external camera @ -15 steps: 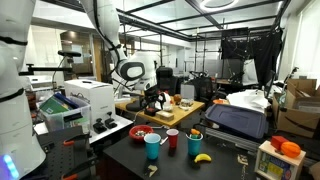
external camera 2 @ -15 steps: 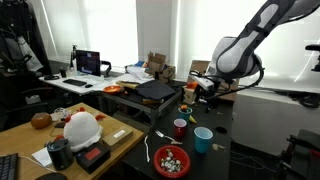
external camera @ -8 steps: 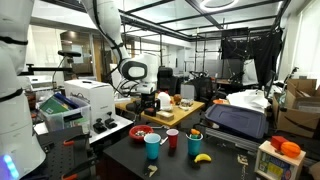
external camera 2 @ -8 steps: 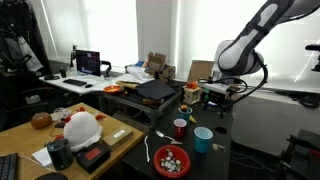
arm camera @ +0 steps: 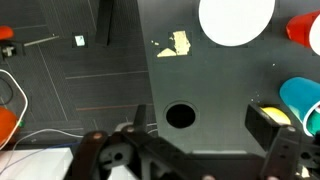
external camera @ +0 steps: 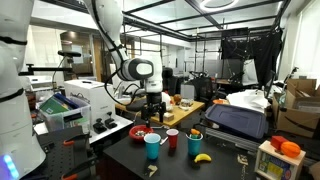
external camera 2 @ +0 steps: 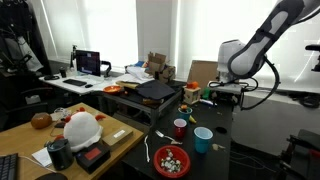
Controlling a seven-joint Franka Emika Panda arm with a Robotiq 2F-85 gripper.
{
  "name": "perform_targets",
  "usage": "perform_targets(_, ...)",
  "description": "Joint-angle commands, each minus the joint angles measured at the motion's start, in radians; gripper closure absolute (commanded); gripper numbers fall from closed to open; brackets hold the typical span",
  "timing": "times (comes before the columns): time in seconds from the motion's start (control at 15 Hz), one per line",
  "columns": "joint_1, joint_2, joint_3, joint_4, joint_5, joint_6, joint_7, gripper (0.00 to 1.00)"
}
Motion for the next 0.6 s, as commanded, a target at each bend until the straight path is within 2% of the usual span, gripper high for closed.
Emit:
perform_targets(0.0,0.015,-0.039,-0.041,-0.025,-0.088,0.086,-0.046,0.0)
perform_targets(0.13,0.005,-0.042,-0.042,-0.036,-0.09,0.171,-0.084,0.0)
perform_targets(0.33,-0.012,-0.045,-0.02,-0.049,-0.035,0.261,-0.196,0.0)
perform_targets(0.4,-0.025,-0.046,0.005,-0.044,0.016,0.224,-0.237,0.0)
perform_targets(0.47,0.024,-0.002,-0.049,-0.009,-0.009,0.225,-0.188,0.0)
perform_targets(0.53,0.025,-0.001,-0.049,-0.009,0.008,0.225,-0.204,0.0)
